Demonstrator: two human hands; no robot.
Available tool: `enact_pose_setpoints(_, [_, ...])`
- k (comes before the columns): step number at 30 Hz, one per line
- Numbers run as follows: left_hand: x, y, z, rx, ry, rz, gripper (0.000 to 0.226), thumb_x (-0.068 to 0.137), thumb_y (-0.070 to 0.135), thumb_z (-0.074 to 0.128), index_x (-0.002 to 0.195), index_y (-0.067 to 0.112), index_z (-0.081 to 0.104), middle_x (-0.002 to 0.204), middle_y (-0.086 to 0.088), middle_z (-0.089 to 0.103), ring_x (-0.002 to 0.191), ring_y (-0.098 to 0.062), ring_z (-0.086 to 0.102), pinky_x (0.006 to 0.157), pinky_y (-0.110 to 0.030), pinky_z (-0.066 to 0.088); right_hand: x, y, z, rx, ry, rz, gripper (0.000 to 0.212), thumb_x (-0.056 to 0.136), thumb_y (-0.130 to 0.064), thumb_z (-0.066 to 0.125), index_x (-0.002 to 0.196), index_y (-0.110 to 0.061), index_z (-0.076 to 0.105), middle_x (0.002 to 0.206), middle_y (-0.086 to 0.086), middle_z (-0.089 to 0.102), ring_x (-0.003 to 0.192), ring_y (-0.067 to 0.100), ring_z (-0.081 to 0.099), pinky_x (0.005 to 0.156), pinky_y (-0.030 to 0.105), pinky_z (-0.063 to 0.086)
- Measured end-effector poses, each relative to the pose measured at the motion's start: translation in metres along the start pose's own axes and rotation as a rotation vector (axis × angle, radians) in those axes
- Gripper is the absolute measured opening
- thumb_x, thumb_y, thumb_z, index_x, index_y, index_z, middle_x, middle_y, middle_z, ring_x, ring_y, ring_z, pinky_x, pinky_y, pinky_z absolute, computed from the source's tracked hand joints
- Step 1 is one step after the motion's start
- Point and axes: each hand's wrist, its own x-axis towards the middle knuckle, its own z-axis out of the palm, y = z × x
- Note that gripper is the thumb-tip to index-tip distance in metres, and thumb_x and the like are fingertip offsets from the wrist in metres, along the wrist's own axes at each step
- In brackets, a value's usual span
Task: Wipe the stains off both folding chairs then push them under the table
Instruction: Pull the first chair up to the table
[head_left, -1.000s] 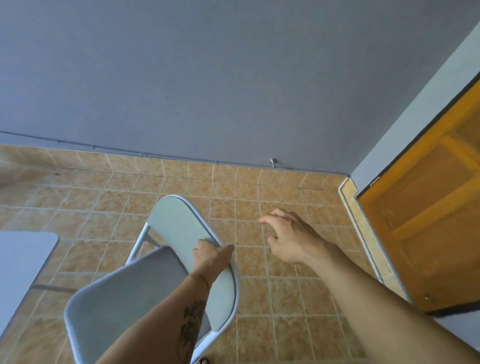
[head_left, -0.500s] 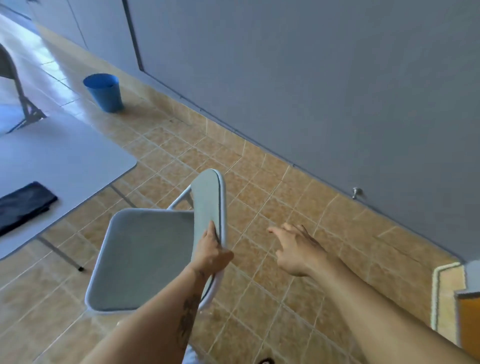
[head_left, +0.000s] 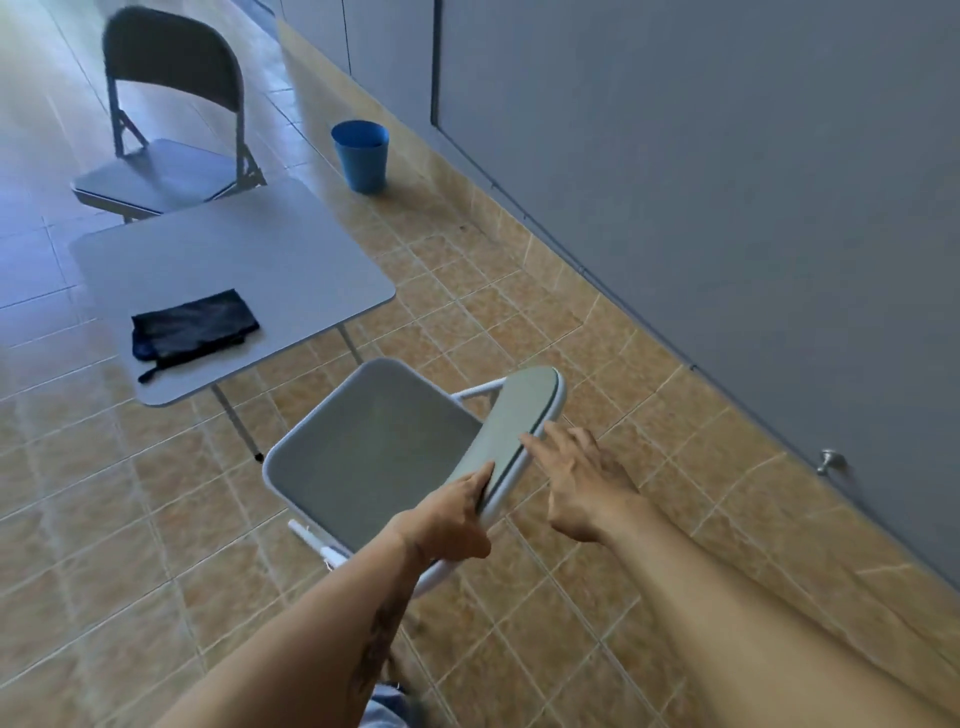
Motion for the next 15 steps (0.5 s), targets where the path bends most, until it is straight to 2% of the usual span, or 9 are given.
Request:
enact_pose_setpoints(3, [-0.004,-0.017,-0.016,0.065,-0.049,0.022,0.106,0.068,0.02,0.07,0.157,0.029,0.013,0.152,-0.002,0.042,0.131,-0.022,0.048,0.108,-0.028,0.039,0.013,-0.017,0.005,-0.054,-0.062,-0.013,0.073,0.087,-0.013,0.048,0.152,-0.029,0.02,0.158,0.005,0.015,0.141,0.032,0.019,0.111,0.047,0.032])
enact_pose_setpoints(6, [-0.011,-0.033,-0.032,0.105,-0.052,0.053,0.1,0.07,0.021,0.065,0.156,0.03,0.015,0.154,0.001,0.039,0.134,-0.022,0.045,0.11,-0.03,0.038,0.027,-0.033,0.013,-0.058,-0.082,0.011,0.073,0.088,-0.012,0.046,0.152,-0.03,0.019,0.161,0.004,0.009,0.145,0.035,0.012,0.118,0.047,0.02])
enact_pose_setpoints(9, [-0.018,-0.052,-0.043,0.103,-0.009,0.052,0.084,0.07,0.028,0.063,0.148,0.029,0.033,0.144,0.001,0.048,0.127,-0.023,0.051,0.108,-0.035,0.042,0.04,-0.045,0.014,-0.047,-0.065,0.029,0.067,0.092,-0.016,0.043,0.152,-0.033,0.02,0.161,0.005,0.007,0.148,0.041,0.002,0.12,0.049,0.014])
enact_pose_setpoints(11, [-0.022,-0.063,-0.051,0.121,0.022,0.03,0.059,0.067,0.036,0.065,0.124,0.029,0.05,0.118,0.002,0.058,0.108,-0.024,0.058,0.094,-0.041,0.051,0.05,-0.049,0.013,-0.021,-0.059,0.041,0.064,0.091,-0.018,0.044,0.15,-0.035,0.023,0.161,0.007,0.007,0.148,0.042,0.001,0.119,0.05,0.015])
enact_pose_setpoints(12, [-0.023,-0.068,-0.054,0.128,0.036,0.022,0.053,0.066,0.04,0.065,0.115,0.027,0.052,0.11,0.003,0.058,0.1,-0.024,0.059,0.089,-0.043,0.052,0.056,-0.05,0.012,-0.008,-0.06,0.044,0.063,0.091,-0.02,0.045,0.148,-0.037,0.025,0.16,0.007,0.009,0.147,0.043,0.002,0.118,0.05,0.018])
enact_pose_setpoints(15, [-0.027,-0.08,-0.059,0.089,0.063,-0.034,0.059,0.065,0.046,0.066,0.118,0.023,0.054,0.111,0.0,0.059,0.101,-0.025,0.058,0.09,-0.042,0.052,0.075,-0.048,0.013,0.007,-0.045,0.053,0.055,0.089,-0.03,0.048,0.142,-0.036,0.034,0.153,0.008,0.018,0.14,0.04,0.018,0.11,0.053,0.031])
